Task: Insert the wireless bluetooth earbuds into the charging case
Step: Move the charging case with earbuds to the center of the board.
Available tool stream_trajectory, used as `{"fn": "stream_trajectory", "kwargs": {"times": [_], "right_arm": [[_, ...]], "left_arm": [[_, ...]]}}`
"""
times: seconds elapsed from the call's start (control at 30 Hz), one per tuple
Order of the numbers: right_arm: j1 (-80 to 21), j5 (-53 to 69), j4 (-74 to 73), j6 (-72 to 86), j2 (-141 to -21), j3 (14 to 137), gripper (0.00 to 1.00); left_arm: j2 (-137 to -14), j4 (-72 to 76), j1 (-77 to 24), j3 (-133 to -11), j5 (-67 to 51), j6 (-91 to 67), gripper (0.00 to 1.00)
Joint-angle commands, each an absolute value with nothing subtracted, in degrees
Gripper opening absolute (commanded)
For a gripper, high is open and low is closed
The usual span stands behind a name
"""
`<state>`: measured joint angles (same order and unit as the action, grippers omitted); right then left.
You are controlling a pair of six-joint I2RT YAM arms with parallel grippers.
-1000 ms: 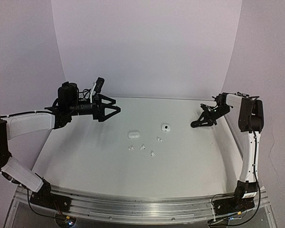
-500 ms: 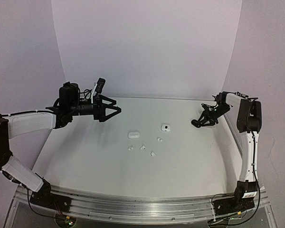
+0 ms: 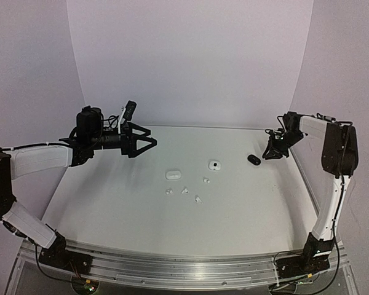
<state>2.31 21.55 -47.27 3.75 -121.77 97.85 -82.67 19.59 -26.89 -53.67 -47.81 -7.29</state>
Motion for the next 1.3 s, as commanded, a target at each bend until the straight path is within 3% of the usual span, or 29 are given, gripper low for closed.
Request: {"fn": "stream_trajectory", "kwargs": {"times": [0.0,0.2,0.47,1.03,1.27], "right_arm": [[-2.42,18.67,-41.52,9.78,-122.29,94.03,0.08],[-4.13,15.32,-39.89,14.62,-126.42,97.12,0.0],[-4.26,9.46,-39.77,16.54,-129.77,99.19,0.0],[-4.28,9.12,-39.87,17.36,-132.69,103.58,0.0],[-4.62,10.61,-39.87,16.49,-126.82,100.11,0.0]], "left_arm": [[-82.69,22.31,-26.77,-54.39,-48.56,-6.88,0.98],[-82.63,23.06,-26.76,-54.36,-48.65,-6.74,0.98],[-82.18,23.12,-26.72,-54.23,-48.3,-6.18,0.98],[-82.32,23.43,-26.72,-53.93,-48.08,-5.63,0.98],[-82.06,22.4,-26.61,-53.84,-47.31,-5.44,0.98]]}}
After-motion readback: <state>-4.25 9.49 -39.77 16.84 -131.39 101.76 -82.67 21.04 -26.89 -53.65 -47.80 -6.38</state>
